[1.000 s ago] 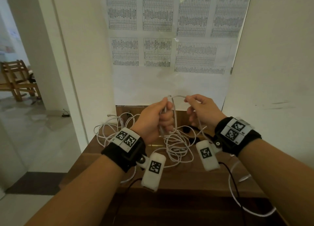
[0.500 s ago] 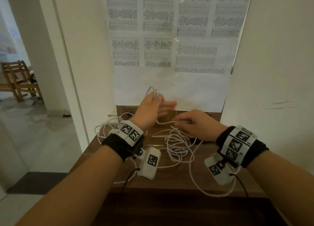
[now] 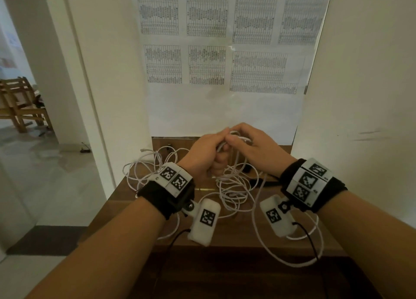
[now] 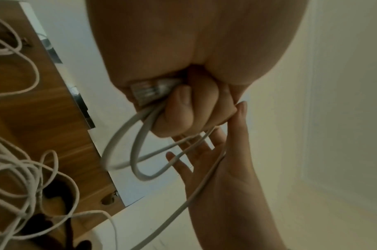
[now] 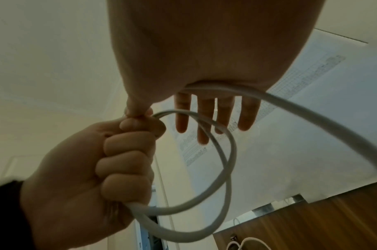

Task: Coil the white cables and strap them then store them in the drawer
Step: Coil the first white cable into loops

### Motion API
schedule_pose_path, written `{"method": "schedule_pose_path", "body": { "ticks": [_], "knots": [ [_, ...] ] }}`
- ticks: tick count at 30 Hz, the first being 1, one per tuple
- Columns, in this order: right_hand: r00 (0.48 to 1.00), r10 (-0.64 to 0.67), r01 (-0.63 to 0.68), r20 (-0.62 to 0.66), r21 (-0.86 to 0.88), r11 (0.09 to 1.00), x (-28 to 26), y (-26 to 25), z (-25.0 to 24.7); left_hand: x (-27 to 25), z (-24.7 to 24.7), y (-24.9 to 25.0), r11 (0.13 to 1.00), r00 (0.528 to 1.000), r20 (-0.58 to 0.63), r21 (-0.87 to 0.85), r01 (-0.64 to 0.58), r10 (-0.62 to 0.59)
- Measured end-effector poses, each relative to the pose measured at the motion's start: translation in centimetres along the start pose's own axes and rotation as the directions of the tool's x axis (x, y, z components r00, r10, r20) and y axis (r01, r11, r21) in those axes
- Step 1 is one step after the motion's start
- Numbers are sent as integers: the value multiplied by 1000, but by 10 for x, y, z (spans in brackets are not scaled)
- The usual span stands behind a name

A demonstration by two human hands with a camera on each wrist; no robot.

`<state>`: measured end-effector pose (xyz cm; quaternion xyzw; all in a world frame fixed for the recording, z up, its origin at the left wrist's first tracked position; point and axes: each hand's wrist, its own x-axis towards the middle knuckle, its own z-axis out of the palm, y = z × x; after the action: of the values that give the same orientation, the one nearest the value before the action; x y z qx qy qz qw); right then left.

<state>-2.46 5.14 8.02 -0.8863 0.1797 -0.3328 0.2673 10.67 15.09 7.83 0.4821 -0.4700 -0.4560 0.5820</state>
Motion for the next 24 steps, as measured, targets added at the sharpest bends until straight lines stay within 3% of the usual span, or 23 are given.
{"method": "schedule_pose_path", "body": {
  "ticks": [6, 10, 14, 18, 22, 24],
  "knots": [
    [981, 65, -38, -181, 150, 988, 4, -8, -1, 2, 1, -2, 979, 1000, 28, -206, 1, 5],
    [963, 153, -87, -222, 280, 956, 8, -12, 4, 0, 8, -1, 919, 996, 90, -394, 20, 18],
    [965, 177, -94, -192, 377, 921, 7, -12, 4, 1, 8, 3, 843, 985, 159, -537, 31, 65],
    [936, 348, -280, -56, 485, 828, 2, -2, 7, 5, -2, 9, 798, 988, 100, -602, -32, 115],
    [912, 407, -399, 53, 342, 851, -11, 9, 14, 8, -12, 17, 805, 988, 18, -581, -117, 156],
    [914, 388, -404, 121, 173, 898, -18, 16, 19, 10, -16, 21, 808, 984, -59, -564, -170, 166]
  ]
}}
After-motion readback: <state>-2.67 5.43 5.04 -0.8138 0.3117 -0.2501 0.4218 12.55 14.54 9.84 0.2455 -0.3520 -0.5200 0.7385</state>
